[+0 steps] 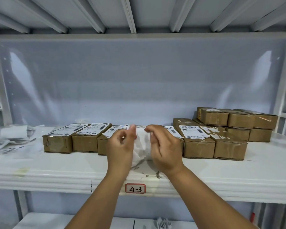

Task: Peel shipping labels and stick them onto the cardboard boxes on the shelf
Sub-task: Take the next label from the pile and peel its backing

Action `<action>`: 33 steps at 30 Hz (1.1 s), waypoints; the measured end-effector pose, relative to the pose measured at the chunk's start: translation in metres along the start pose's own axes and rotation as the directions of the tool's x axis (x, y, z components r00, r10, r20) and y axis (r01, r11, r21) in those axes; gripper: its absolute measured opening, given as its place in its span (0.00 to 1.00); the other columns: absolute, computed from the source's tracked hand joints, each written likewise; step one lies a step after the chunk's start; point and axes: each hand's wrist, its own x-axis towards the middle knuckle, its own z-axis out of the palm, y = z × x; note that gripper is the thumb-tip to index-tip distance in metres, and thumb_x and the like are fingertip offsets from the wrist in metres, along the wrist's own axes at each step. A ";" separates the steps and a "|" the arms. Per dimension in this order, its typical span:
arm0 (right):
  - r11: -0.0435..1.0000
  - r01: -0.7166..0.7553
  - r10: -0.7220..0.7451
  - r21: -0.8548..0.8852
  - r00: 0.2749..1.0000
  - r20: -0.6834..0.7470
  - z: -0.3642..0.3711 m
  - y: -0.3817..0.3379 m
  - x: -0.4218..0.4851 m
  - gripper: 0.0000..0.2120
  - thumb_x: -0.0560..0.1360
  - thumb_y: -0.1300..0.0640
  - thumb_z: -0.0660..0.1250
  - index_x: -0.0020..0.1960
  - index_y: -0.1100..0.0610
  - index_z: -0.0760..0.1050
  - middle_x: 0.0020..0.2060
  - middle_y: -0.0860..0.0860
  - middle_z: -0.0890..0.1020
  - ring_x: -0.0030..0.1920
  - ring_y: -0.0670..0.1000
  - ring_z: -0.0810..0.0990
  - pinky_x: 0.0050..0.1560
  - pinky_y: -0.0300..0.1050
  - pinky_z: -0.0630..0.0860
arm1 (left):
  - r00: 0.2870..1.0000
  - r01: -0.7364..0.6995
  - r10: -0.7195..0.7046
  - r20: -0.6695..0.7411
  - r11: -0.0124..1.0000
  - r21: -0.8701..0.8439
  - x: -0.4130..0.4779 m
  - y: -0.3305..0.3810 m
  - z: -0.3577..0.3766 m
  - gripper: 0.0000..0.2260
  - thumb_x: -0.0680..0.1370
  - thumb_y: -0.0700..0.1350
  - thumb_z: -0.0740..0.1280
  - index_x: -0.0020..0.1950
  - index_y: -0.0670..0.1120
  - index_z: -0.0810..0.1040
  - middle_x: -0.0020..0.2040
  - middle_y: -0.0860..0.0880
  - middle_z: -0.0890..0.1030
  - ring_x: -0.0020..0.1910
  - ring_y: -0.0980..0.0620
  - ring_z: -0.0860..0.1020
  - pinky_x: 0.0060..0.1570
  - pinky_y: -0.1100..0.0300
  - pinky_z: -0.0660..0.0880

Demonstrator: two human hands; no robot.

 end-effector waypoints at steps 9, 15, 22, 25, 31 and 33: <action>0.996 -0.063 0.068 0.056 0.993 -0.093 -0.005 -0.005 0.002 0.16 0.78 0.55 0.53 0.49 0.61 0.78 0.41 0.50 0.82 0.40 0.46 0.76 0.41 0.33 0.70 | 0.965 0.188 -0.156 0.212 0.972 -0.138 0.008 0.021 0.007 0.09 0.74 0.44 0.70 0.44 0.48 0.69 0.37 0.49 0.73 0.30 0.55 0.72 0.26 0.65 0.67; 0.985 -0.150 0.160 0.081 0.976 -0.145 -0.007 -0.005 0.005 0.16 0.79 0.56 0.53 0.46 0.61 0.78 0.38 0.46 0.80 0.39 0.45 0.75 0.41 0.24 0.64 | 0.932 0.295 -0.208 0.296 0.911 -0.289 0.008 0.017 0.008 0.18 0.61 0.52 0.72 0.45 0.44 0.75 0.38 0.47 0.78 0.35 0.50 0.77 0.32 0.60 0.75; 0.981 -0.166 0.177 0.104 0.979 -0.103 -0.007 -0.003 0.005 0.17 0.78 0.52 0.55 0.51 0.60 0.78 0.42 0.46 0.81 0.41 0.43 0.76 0.43 0.27 0.67 | 0.960 0.198 -0.180 0.216 0.978 -0.068 0.015 0.012 0.009 0.08 0.72 0.40 0.72 0.45 0.49 0.74 0.42 0.47 0.79 0.39 0.45 0.76 0.35 0.54 0.72; 0.974 -0.163 0.172 0.159 0.984 -0.041 -0.009 -0.005 0.005 0.25 0.78 0.38 0.53 0.58 0.56 0.76 0.39 0.41 0.78 0.34 0.43 0.75 0.37 0.34 0.70 | 0.974 0.068 -0.069 0.214 0.998 0.013 0.021 0.019 0.012 0.07 0.73 0.38 0.71 0.41 0.47 0.75 0.39 0.49 0.77 0.39 0.48 0.75 0.41 0.54 0.73; 0.859 -0.337 0.324 0.386 0.941 0.100 -0.013 -0.005 0.007 0.26 0.68 0.25 0.56 0.63 0.33 0.63 0.45 0.42 0.80 0.40 0.45 0.82 0.43 0.41 0.78 | 0.888 -0.437 0.451 0.095 0.760 0.481 0.029 0.041 0.006 0.03 0.75 0.38 0.69 0.43 0.46 0.77 0.41 0.51 0.78 0.38 0.55 0.72 0.39 0.77 0.64; 0.817 -0.409 0.397 0.407 0.910 0.116 -0.015 -0.006 0.010 0.22 0.69 0.30 0.59 0.59 0.37 0.67 0.44 0.44 0.79 0.43 0.44 0.81 0.44 0.39 0.76 | 0.798 -0.581 0.556 0.231 0.612 0.536 0.028 0.040 0.007 0.01 0.74 0.37 0.68 0.44 0.42 0.79 0.41 0.47 0.78 0.38 0.53 0.72 0.39 0.74 0.64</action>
